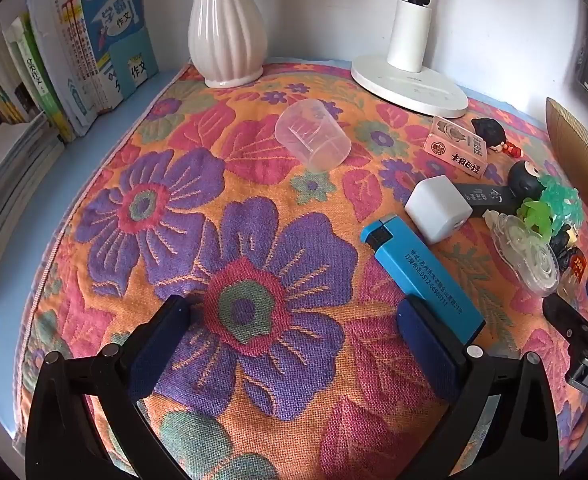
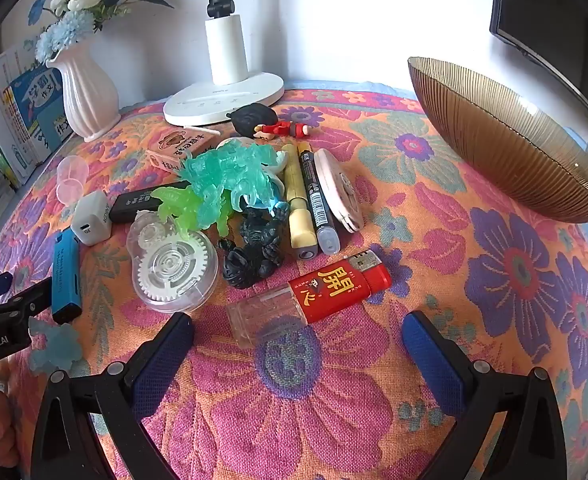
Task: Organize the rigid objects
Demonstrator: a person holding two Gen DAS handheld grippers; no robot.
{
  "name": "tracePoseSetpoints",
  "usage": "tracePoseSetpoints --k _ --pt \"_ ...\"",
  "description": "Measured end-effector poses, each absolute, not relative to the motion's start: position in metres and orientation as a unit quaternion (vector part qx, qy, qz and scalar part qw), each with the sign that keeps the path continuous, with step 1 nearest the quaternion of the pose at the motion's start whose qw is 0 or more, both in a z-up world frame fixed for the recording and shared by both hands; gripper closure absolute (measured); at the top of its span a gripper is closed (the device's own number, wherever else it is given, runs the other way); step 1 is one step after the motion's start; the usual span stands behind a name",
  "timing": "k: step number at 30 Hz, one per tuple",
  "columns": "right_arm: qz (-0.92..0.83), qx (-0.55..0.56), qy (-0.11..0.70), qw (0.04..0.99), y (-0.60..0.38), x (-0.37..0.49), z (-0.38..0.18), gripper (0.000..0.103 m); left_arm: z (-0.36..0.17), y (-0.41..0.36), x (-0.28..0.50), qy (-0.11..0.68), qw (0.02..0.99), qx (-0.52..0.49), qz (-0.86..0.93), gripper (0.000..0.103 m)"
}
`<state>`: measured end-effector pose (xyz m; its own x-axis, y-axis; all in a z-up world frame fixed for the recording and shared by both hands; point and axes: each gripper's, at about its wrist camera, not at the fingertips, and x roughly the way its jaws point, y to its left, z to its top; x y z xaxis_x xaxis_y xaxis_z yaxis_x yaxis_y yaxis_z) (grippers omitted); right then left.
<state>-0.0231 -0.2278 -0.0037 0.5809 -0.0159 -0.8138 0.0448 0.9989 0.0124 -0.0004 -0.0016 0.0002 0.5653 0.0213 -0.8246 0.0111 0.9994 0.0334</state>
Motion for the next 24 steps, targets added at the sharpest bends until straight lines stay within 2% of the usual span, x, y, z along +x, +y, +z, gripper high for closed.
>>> tracePoseSetpoints --k 9,15,18,22,24 --pt "-0.013 0.027 0.495 0.869 -0.233 -0.043 0.002 0.000 0.008 -0.004 -0.037 0.490 0.871 0.020 0.002 0.001" --pt "-0.008 0.032 0.502 0.865 -0.230 -0.100 0.009 0.000 0.043 -0.005 -0.102 0.431 0.902 0.032 -0.019 0.001" --pt "-0.009 0.058 0.440 0.896 -0.232 -0.136 0.040 0.000 0.074 -0.005 -0.125 0.394 0.918 0.024 -0.026 0.001" --pt "-0.024 0.024 0.350 0.936 -0.224 -0.179 0.097 0.000 0.112 -0.005 -0.157 0.350 0.936 0.023 -0.018 0.001" --pt "-0.020 0.025 0.334 0.942 -0.222 -0.194 0.113 0.000 0.124 -0.008 -0.169 0.341 0.939 0.035 -0.013 0.001"
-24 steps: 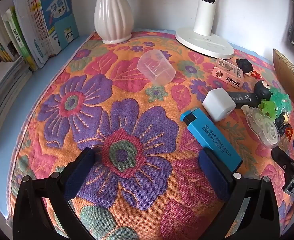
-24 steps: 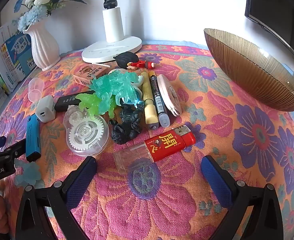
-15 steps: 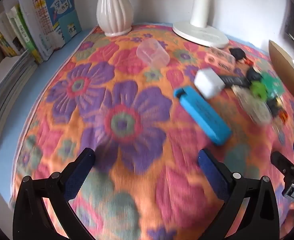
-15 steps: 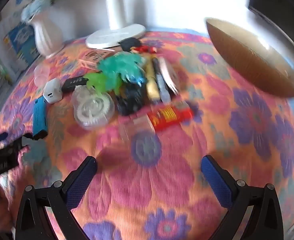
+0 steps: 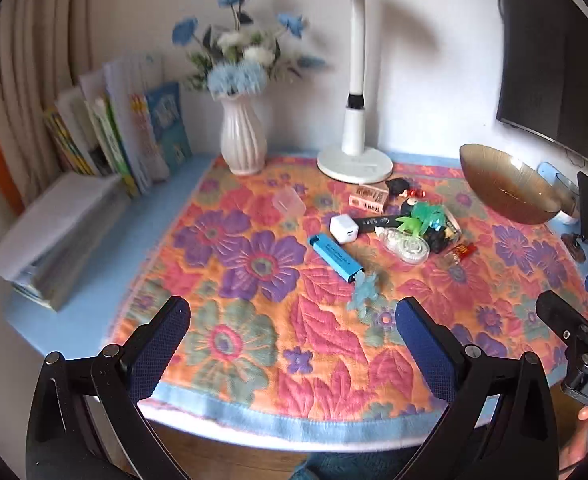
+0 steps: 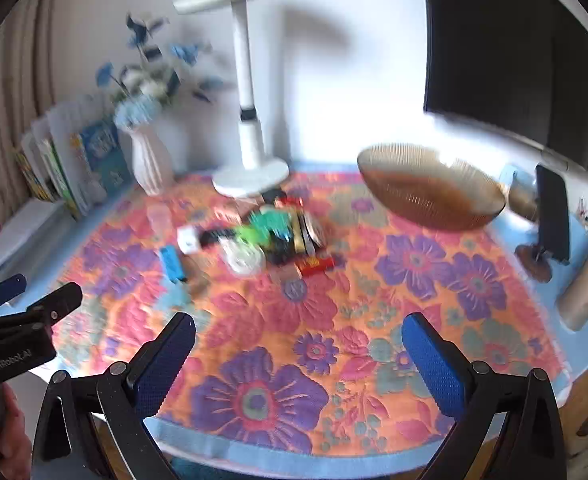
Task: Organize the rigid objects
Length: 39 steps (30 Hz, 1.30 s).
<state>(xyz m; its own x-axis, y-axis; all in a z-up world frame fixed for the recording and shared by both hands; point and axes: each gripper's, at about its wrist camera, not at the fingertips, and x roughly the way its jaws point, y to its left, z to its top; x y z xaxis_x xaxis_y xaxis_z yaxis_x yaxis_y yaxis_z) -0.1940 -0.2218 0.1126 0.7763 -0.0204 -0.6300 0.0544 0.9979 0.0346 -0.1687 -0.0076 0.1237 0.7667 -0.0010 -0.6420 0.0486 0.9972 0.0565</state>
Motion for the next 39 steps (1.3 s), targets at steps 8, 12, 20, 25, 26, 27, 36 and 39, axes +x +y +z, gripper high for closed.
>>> tracePoseSetpoints --k 8,12,20,25,26,27,36,39 --pt "-0.020 0.022 0.331 0.943 -0.211 -0.218 0.129 0.000 0.143 -0.020 -0.213 0.297 0.953 0.053 -0.020 0.001" --pt "-0.029 0.008 0.318 0.948 -0.206 -0.226 0.135 0.000 0.144 -0.020 -0.220 0.290 0.956 0.044 -0.025 0.001" --pt "-0.033 -0.008 0.317 0.948 -0.200 -0.225 0.134 0.000 0.137 -0.023 -0.213 0.293 0.955 0.037 -0.023 0.001" --pt "-0.031 -0.013 0.327 0.945 -0.201 -0.215 0.128 0.000 0.130 -0.023 -0.201 0.306 0.951 0.026 -0.032 0.001" --pt "-0.029 -0.014 0.328 0.944 -0.201 -0.213 0.126 0.000 0.129 -0.023 -0.199 0.307 0.951 0.025 -0.031 0.001" --pt "-0.028 -0.013 0.330 0.944 -0.202 -0.212 0.124 0.000 0.128 -0.023 -0.197 0.307 0.951 0.025 -0.030 0.001" --pt "0.004 0.003 0.340 0.940 -0.203 -0.199 0.109 0.002 0.125 0.017 -0.170 0.318 0.948 0.013 -0.012 0.001" --pt "0.031 -0.012 0.339 0.940 -0.188 -0.192 0.108 0.004 0.130 0.037 -0.151 0.319 0.948 0.000 -0.024 0.001"
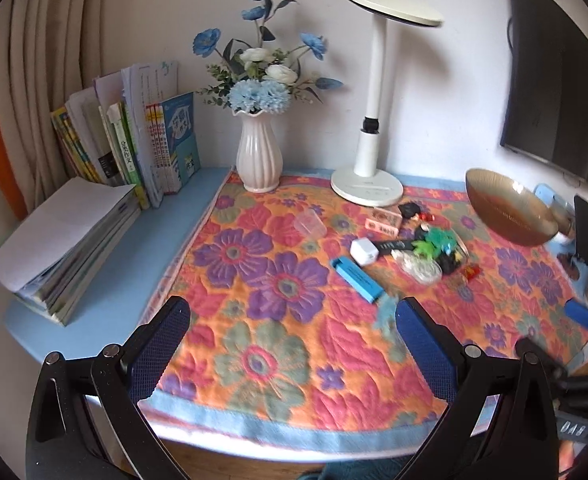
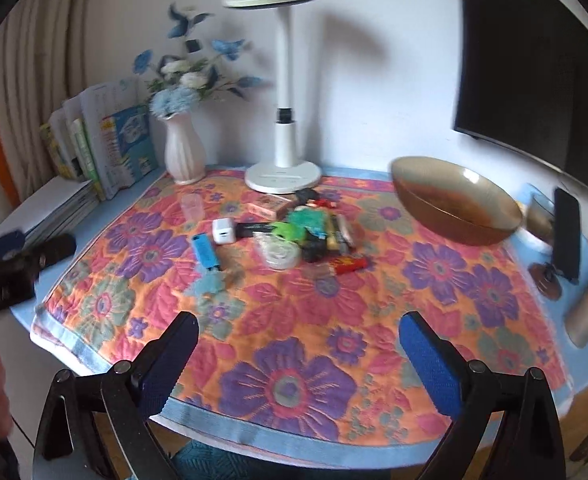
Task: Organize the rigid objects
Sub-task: 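Grasp the clear measuring cup with the left tool while the right tool grasps the blue figurine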
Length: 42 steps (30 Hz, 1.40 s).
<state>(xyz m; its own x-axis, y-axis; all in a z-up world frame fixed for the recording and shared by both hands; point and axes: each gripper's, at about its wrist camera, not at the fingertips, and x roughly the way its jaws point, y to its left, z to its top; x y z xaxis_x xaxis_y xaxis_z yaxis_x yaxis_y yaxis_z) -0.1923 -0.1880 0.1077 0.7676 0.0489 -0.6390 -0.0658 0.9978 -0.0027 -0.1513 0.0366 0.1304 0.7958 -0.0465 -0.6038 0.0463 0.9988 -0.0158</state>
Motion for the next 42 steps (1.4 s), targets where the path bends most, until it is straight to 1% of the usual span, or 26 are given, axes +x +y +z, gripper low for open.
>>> tracePoseSetpoints --k 3,6,7,10,11,12,13,14,18,22,24,27,30,31,32,34,35,42 --pt "0.066 -0.022 0.348 0.935 -0.172 -0.175 0.109 0.016 0.135 0.048 -0.122 0.317 0.948 0.010 -0.025 0.001" --pt "0.101 -0.023 0.351 0.931 -0.161 -0.156 0.110 0.019 0.133 0.051 -0.084 0.336 0.940 0.012 -0.051 0.001" --pt "0.107 -0.020 0.354 0.929 -0.160 -0.150 0.109 0.022 0.131 0.052 -0.072 0.344 0.937 0.001 -0.063 0.001" --pt "0.134 -0.017 0.365 0.921 -0.149 -0.132 0.097 0.027 0.121 0.049 -0.038 0.369 0.924 -0.033 -0.097 0.004" --pt "0.146 -0.016 0.372 0.916 -0.146 -0.127 0.091 0.028 0.117 0.048 -0.030 0.374 0.921 -0.038 -0.101 0.007" --pt "0.155 -0.016 0.383 0.911 -0.140 -0.120 0.083 0.033 0.112 0.046 -0.019 0.381 0.918 -0.044 -0.103 0.010" --pt "0.162 -0.018 0.395 0.904 -0.135 -0.114 0.075 0.036 0.103 0.044 -0.005 0.393 0.912 -0.053 -0.104 0.018" --pt "0.167 -0.021 0.404 0.899 -0.130 -0.108 0.068 0.037 0.097 0.043 0.004 0.402 0.908 -0.060 -0.105 0.023" --pt "0.168 -0.038 0.429 0.887 -0.115 -0.089 0.044 0.038 0.069 0.037 0.039 0.441 0.889 -0.083 -0.093 0.025" --pt "0.168 -0.036 0.448 0.877 -0.112 -0.070 0.027 0.038 0.050 0.029 0.065 0.459 0.879 -0.095 -0.086 0.032" --pt "0.170 -0.034 0.452 0.875 -0.112 -0.063 0.022 0.038 0.044 0.027 0.076 0.467 0.875 -0.102 -0.082 0.032" --pt "0.179 -0.027 0.459 0.870 -0.109 -0.055 0.014 0.038 0.034 0.028 0.089 0.477 0.866 -0.123 -0.080 0.037" --pt "0.179 -0.036 0.456 0.871 -0.105 -0.055 0.013 0.038 0.025 0.026 0.098 0.484 0.863 -0.122 -0.077 0.053" --pt "0.180 -0.040 0.455 0.871 -0.104 -0.055 0.011 0.043 0.021 0.024 0.100 0.488 0.861 -0.121 -0.080 0.063" --pt "0.183 -0.041 0.454 0.871 -0.103 -0.054 0.011 0.047 0.019 0.023 0.101 0.490 0.860 -0.120 -0.082 0.065" --pt "0.191 -0.042 0.449 0.872 -0.100 -0.056 0.011 0.067 0.018 0.022 0.099 0.475 0.869 -0.119 -0.075 0.067" --pt "0.199 -0.039 0.447 0.871 -0.100 -0.057 0.012 0.071 0.018 0.021 0.096 0.470 0.873 -0.111 -0.070 0.068" --pt "0.219 -0.007 0.428 0.877 -0.116 -0.068 0.023 0.071 0.043 0.014 0.069 0.424 0.900 -0.066 -0.071 0.068"
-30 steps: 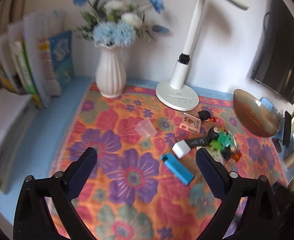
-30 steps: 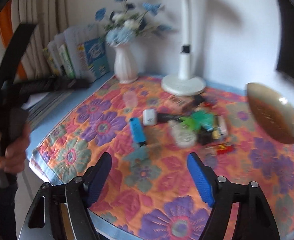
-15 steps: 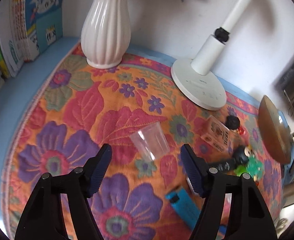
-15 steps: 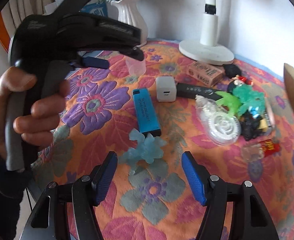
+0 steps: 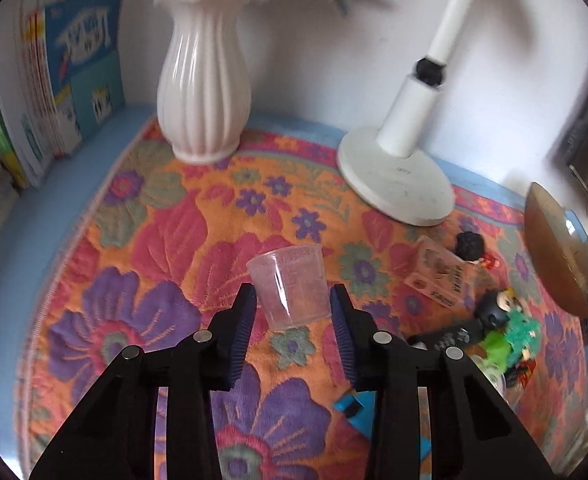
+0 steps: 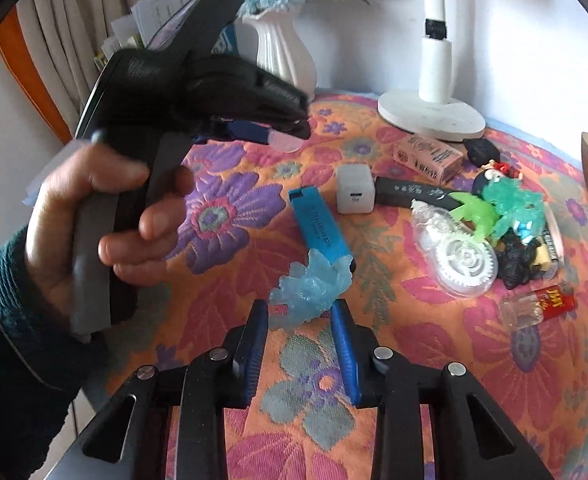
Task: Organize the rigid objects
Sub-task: 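Grasp the clear measuring cup with the left tool while the right tool grasps the blue figurine, then carry the cup and figurine to the amber bowl and release both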
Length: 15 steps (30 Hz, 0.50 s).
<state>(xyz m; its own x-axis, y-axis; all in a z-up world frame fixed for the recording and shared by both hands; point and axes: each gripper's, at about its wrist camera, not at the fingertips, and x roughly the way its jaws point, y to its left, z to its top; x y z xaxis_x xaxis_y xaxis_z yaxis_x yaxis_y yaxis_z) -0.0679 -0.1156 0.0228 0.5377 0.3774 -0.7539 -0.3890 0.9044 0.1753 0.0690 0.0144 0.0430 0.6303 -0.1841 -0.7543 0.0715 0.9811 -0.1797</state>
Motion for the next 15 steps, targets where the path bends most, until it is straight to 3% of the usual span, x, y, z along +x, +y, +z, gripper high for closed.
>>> tracePoseSetpoints --k 9,15 --pt "0.187 0.034 0.387 0.902 -0.161 -0.082 0.065 0.071 0.108 -0.024 0.046 0.370 0.922 -0.037 -0.111 0.068" --pt "0.108 0.050 0.336 0.934 -0.230 -0.079 0.121 0.071 0.157 -0.100 0.040 0.334 0.924 -0.018 -0.187 0.068"
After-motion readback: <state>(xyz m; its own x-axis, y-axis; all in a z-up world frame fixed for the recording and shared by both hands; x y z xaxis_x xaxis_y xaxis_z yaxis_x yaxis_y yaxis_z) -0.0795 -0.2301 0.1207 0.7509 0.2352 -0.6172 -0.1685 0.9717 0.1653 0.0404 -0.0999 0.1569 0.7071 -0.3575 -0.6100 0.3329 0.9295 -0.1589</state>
